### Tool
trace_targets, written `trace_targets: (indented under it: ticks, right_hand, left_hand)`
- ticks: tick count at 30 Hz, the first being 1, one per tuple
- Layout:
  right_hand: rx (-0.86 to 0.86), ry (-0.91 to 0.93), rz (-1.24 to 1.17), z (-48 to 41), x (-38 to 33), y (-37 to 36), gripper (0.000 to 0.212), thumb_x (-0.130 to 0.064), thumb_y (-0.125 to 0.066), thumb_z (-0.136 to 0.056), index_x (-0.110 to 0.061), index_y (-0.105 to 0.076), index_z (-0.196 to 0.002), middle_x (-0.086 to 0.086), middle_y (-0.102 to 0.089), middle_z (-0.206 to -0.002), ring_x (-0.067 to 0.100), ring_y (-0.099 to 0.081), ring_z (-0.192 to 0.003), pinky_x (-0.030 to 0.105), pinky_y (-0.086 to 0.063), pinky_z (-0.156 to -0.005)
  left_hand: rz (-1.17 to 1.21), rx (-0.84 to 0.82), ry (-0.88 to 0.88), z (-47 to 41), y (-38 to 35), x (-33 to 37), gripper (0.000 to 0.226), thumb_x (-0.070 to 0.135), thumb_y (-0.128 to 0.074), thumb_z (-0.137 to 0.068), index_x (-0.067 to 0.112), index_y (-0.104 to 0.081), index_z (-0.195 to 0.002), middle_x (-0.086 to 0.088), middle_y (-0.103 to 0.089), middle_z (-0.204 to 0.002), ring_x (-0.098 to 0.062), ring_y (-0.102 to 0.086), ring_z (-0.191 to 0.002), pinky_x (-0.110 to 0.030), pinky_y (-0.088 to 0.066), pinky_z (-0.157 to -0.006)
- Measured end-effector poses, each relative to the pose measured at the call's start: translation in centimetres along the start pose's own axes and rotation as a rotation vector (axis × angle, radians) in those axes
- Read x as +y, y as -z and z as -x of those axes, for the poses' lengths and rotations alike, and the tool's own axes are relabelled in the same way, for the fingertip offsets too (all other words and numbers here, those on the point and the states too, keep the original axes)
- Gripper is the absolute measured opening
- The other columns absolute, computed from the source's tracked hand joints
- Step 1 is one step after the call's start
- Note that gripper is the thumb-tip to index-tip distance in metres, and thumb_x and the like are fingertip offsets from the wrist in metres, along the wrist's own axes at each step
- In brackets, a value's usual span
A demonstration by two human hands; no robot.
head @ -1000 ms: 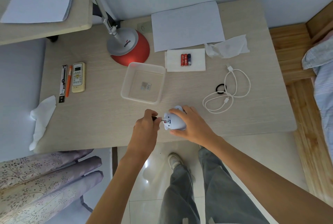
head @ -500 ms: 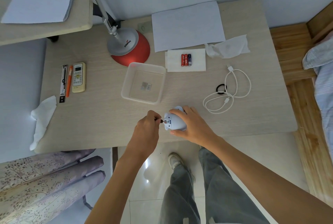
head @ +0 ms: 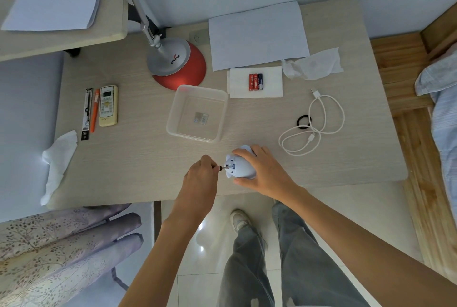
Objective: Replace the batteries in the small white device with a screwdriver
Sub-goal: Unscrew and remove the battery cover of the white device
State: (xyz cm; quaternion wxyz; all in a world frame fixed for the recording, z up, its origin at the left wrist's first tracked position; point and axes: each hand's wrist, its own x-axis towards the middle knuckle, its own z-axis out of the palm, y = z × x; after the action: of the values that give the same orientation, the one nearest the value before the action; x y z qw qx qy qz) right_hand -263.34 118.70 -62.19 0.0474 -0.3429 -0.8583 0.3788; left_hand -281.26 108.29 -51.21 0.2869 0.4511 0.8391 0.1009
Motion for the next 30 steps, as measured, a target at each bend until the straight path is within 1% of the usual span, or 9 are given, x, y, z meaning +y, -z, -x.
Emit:
trace_targets:
  ticks: [6,10,13,16,18,20,25,28,30]
  right_hand:
    - [0.001,0.003,0.000,0.0,0.0,0.0,0.078,-0.061,-0.081,-0.083,-0.037,-0.049,-0.151,-0.002,-0.050,-0.137,0.018,-0.046,-0.115,0.039,-0.059,-0.085]
    - [0.001,0.001,0.002,0.0,0.0,0.0,0.078,-0.062,-0.080,-0.083,-0.037,-0.049,-0.151,-0.003,-0.050,-0.137,0.017,-0.045,-0.114,0.039,-0.059,-0.086]
    - [0.004,0.002,0.006,-0.1,0.0,0.0,0.078,-0.061,-0.081,-0.083,-0.038,-0.048,-0.150,-0.003,-0.049,-0.136,0.017,-0.046,-0.114,0.039,-0.060,-0.085]
    - [0.003,-0.001,0.001,-0.1,0.1,-0.1,0.078,-0.062,-0.080,-0.083,-0.038,-0.049,-0.150,-0.003,-0.049,-0.136,0.017,-0.046,-0.114,0.039,-0.060,-0.084]
    - [0.006,0.000,0.000,-0.1,0.1,-0.1,0.077,-0.063,-0.079,-0.083,-0.038,-0.049,-0.150,-0.003,-0.050,-0.136,0.017,-0.046,-0.114,0.039,-0.060,-0.085]
    - [0.008,0.002,0.000,0.0,0.1,-0.1,0.077,-0.062,-0.080,-0.083,-0.037,-0.049,-0.150,-0.003,-0.050,-0.137,0.017,-0.045,-0.113,0.039,-0.060,-0.086]
    - [0.006,0.002,0.003,-0.1,0.1,-0.2,0.077,-0.062,-0.080,-0.084,-0.037,-0.049,-0.150,-0.003,-0.050,-0.136,0.017,-0.046,-0.113,0.039,-0.060,-0.085]
    - [0.002,0.006,0.006,-0.1,0.1,-0.1,0.077,-0.063,-0.080,-0.084,-0.037,-0.049,-0.150,-0.003,-0.050,-0.137,0.018,-0.046,-0.114,0.039,-0.060,-0.085]
    - [0.002,0.006,0.007,0.0,0.1,-0.1,0.077,-0.063,-0.080,-0.084,-0.037,-0.049,-0.150,-0.003,-0.050,-0.137,0.017,-0.046,-0.114,0.038,-0.059,-0.086]
  left_hand:
    - [0.227,0.100,-0.073,0.6,-0.1,-0.3,0.008,0.006,-0.066,-0.101,0.008,-0.069,-0.108,-0.002,-0.071,-0.097,-0.017,-0.066,-0.087,-0.031,-0.055,-0.078]
    - [0.223,0.142,-0.084,0.6,-0.1,-0.2,0.014,0.009,-0.067,-0.102,0.009,-0.071,-0.115,-0.001,-0.071,-0.103,-0.017,-0.067,-0.092,-0.036,-0.059,-0.085]
    - [0.136,0.097,-0.050,0.7,-0.2,0.4,0.027,0.021,-0.060,-0.108,0.007,-0.062,-0.131,-0.008,-0.071,-0.116,-0.024,-0.067,-0.106,-0.039,-0.057,-0.093]
    - [-0.018,0.077,-0.043,0.9,-0.5,0.4,0.032,0.029,-0.055,-0.110,0.005,-0.057,-0.131,-0.012,-0.071,-0.116,-0.028,-0.068,-0.104,-0.035,-0.055,-0.086]
    - [-0.102,0.097,-0.057,0.9,-0.6,0.1,0.030,0.034,-0.048,-0.110,0.006,-0.057,-0.119,-0.009,-0.070,-0.100,-0.022,-0.065,-0.085,-0.029,-0.048,-0.073]
    - [-0.142,0.109,-0.052,0.9,-0.7,0.1,0.027,0.034,-0.043,-0.111,0.010,-0.054,-0.105,-0.005,-0.065,-0.087,-0.018,-0.056,-0.072,-0.027,-0.040,-0.066]
    - [0.059,0.091,-0.055,0.5,-0.9,0.8,0.003,0.012,-0.054,-0.109,0.010,-0.056,-0.108,0.003,-0.055,-0.075,-0.011,-0.047,-0.062,-0.018,-0.028,-0.056]
    - [0.176,0.093,-0.079,0.4,-0.9,0.7,0.005,0.013,-0.056,-0.108,0.012,-0.056,-0.112,0.004,-0.057,-0.080,-0.012,-0.054,-0.070,-0.019,-0.037,-0.061]
    - [0.210,0.095,-0.112,0.4,-0.9,0.5,0.006,0.011,-0.057,-0.106,0.013,-0.057,-0.113,0.000,-0.063,-0.090,-0.018,-0.060,-0.080,-0.030,-0.050,-0.069]
